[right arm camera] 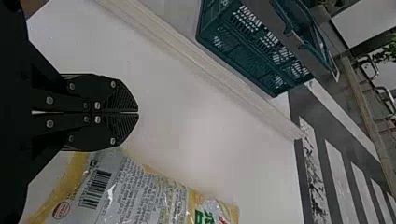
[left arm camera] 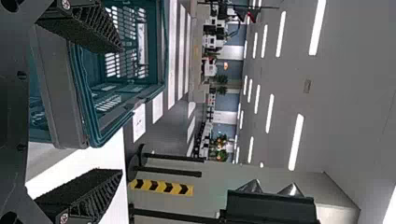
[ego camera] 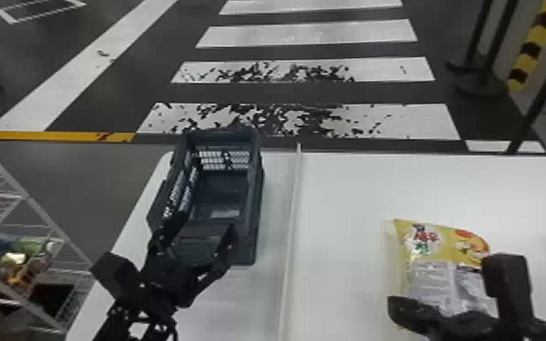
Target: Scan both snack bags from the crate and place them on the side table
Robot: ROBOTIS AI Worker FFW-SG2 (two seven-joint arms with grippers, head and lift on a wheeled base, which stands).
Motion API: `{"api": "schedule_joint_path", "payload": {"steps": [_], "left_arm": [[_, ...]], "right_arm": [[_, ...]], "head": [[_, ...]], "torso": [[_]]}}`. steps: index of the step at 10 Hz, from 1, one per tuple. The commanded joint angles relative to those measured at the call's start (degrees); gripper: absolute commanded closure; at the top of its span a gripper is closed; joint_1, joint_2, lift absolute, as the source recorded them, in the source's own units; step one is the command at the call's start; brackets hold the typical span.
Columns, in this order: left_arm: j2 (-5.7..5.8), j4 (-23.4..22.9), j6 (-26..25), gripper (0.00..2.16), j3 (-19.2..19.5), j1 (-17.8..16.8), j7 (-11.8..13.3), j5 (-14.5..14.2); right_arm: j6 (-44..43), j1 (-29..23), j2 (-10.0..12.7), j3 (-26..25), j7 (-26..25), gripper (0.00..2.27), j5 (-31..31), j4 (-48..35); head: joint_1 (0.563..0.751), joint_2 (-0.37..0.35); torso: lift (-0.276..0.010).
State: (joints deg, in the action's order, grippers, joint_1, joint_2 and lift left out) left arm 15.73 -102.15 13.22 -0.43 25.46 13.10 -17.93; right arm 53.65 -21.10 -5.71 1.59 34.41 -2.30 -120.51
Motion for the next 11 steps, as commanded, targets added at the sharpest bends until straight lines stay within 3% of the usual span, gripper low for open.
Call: {"api": "schedule_joint_path", "payload": {"steps": [1, 11], "left_arm": [[0.0, 0.02, 0.0, 0.08, -0.01, -0.06, 0.0, 0.0], [0.26, -0.24, 0.0, 0.08, -0.01, 0.11, 0.35, 0.0]], "right_arm": [[-0.6, 1.5, 0.0, 1.49, -0.13, 2.25, 0.63, 2.21], [-0.95, 3.17, -0.35, 1.31, -0.57, 2.26, 3.0, 5.55]], "head": [[0.695, 0.169], [0.695, 0.163]], "torso": [[-0.095], [-0.095]]}}
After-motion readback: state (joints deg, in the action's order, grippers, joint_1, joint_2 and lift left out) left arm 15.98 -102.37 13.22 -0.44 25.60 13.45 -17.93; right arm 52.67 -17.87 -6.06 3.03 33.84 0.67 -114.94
